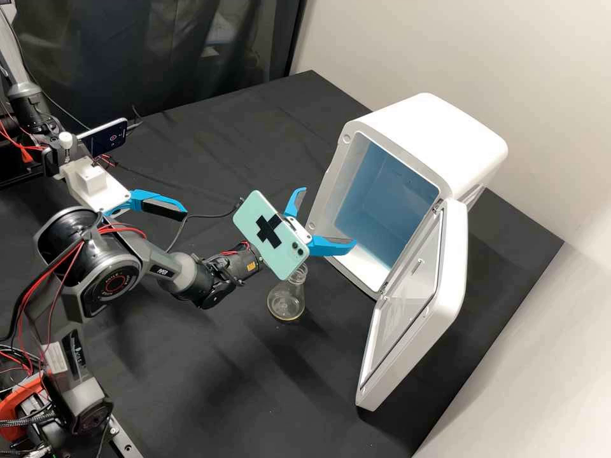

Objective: Place the flask in the incubator

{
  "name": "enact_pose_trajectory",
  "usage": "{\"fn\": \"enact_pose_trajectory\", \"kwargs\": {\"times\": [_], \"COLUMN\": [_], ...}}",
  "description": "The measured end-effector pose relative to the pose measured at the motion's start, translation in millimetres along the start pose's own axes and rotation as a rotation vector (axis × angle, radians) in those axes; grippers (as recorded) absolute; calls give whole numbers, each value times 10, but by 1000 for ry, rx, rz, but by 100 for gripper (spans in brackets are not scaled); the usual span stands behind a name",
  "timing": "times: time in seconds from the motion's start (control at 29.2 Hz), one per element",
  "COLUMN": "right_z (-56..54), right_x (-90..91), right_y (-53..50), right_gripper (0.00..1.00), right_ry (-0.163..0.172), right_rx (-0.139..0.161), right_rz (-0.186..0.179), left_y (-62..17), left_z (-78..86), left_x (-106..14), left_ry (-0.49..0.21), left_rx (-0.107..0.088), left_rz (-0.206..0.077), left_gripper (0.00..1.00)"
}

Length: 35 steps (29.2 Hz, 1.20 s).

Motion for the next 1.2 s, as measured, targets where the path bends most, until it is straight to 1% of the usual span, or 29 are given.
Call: {"fn": "enact_pose_trajectory", "kwargs": {"times": [0.41, 0.51, 0.62, 0.72, 0.79, 0.82, 0.86, 0.89, 0.92, 0.96, 0.99, 1.06, 1.2], "right_z": [0, 0, 0, 0, 0, 0, 0, 0, 0, 0, 0, 0, 0], "right_x": [0, 0, 0, 0, 0, 0, 0, 0, 0, 0, 0, 0, 0], "right_y": [0, 0, 0, 0, 0, 0, 0, 0, 0, 0, 0, 0, 0], "right_gripper": [100, 100, 100, 100, 100, 100, 100, 100, 100, 100, 100, 100, 100], "right_ry": [0, 0, 0, 0, 0, 0, 0, 0, 0, 0, 0, 0, 0], "right_rx": [0, 0, 0, 0, 0, 0, 0, 0, 0, 0, 0, 0, 0], "right_rz": [0, 0, 0, 0, 0, 0, 0, 0, 0, 0, 0, 0, 0], "left_y": [0, -21, -98, -176, -183, -176, -158, -154, -152, -144, -143, -148, -175], "left_z": [0, -16, -117, -262, -342, -368, -437, -437, -472, -508, -536, -579, -646], "left_x": [0, -18, -95, -193, -268, -302, -368, -389, -429, -477, -511, -569, -672], "left_ry": [0, 6, 40, 86, 100, 94, 102, 89, 92, 95, 98, 113, 140], "left_rx": [0, 0, 1, 5, -4, -5, -16, -20, -22, -31, -33, -29, -35], "left_rz": [0, -8, -40, -76, -86, -89, -89, -91, -95, -97, -101, -105, -107], "left_gripper": [100, 100, 100, 100, 100, 100, 100, 100, 100, 100, 100, 100, 100]}}
